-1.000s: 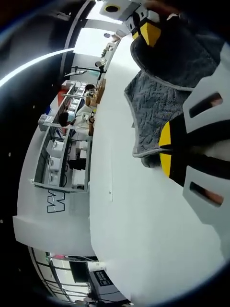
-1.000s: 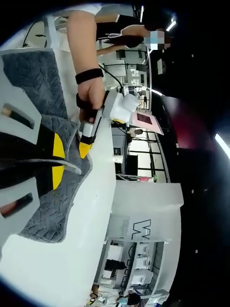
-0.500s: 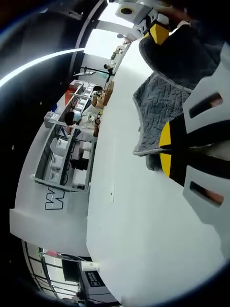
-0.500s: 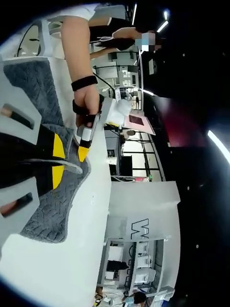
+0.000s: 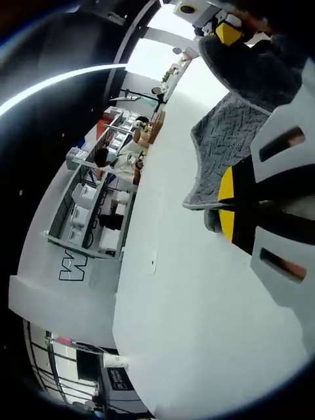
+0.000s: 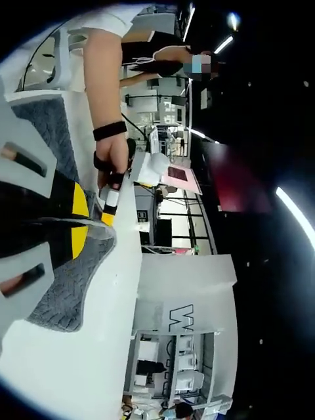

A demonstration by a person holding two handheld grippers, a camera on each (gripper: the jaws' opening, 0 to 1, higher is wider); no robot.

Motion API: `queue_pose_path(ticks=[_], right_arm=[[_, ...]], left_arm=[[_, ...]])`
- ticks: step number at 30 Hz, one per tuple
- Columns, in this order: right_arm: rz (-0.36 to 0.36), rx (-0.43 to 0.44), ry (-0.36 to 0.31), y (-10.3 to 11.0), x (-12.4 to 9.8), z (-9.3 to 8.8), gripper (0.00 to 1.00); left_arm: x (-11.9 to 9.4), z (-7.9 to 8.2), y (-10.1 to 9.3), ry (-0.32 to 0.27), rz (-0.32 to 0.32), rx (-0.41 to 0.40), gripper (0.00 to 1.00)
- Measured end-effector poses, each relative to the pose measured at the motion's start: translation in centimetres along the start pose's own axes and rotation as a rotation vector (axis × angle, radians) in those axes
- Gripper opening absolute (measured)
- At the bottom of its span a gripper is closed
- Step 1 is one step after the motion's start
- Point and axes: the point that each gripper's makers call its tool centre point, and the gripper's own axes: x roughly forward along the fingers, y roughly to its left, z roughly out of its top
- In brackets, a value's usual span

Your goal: Open the folded towel by lifting each exposed corner and separating the folded layers until the towel lies flat within the target outline without major curled edges

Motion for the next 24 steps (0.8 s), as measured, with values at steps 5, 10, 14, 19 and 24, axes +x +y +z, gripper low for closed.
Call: queue_pose_path(ticks=[5,10,14,19,24], right_arm=[[0.017,-0.001,-0.023,0.6,-0.5,0.5,0.00],[0.042,0.004,-0.060,1.6,-1.0,1.2,0.00],[0.067,0.012,-0.081,2.7,-1.5,1.7,0.00],[0.097,0.011,-0.105,4.1,-2.1,2.4,0.00],[0.111,0.000,-0.114,4.8,-2.3,2.7,0.00]], left_arm=[[0.2,0.1,0.3,0.007,-0.008,0.005,0.01],[0.0,0.4,-0.1,-0.008,-0.016,-0.018,0.01],[-0.3,0.4,-0.4,-0.014,-0.018,-0.026,0.01],[-0.4,0.4,-0.7,-0.025,-0.035,-0.071,0.01],[-0.6,0.4,-0.8,-0.029,-0.035,-0.065,0.01]])
